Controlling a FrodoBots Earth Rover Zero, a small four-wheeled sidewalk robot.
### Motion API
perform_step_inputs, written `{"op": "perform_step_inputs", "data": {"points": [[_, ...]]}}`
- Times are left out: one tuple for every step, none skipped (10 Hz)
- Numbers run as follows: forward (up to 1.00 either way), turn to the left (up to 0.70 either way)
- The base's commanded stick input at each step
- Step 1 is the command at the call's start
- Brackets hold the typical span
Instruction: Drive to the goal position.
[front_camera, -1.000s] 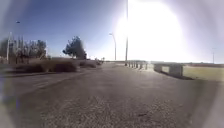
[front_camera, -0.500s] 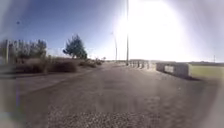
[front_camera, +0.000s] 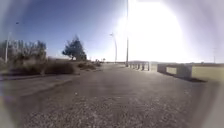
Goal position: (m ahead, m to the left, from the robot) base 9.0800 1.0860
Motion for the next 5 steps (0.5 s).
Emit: {"op": "perform_step_inputs", "data": {"points": [[0.70, 0.00], [0.70, 0.00], [0.70, 0.00], [0.70, 0.00], [0.70, 0.00]]}}
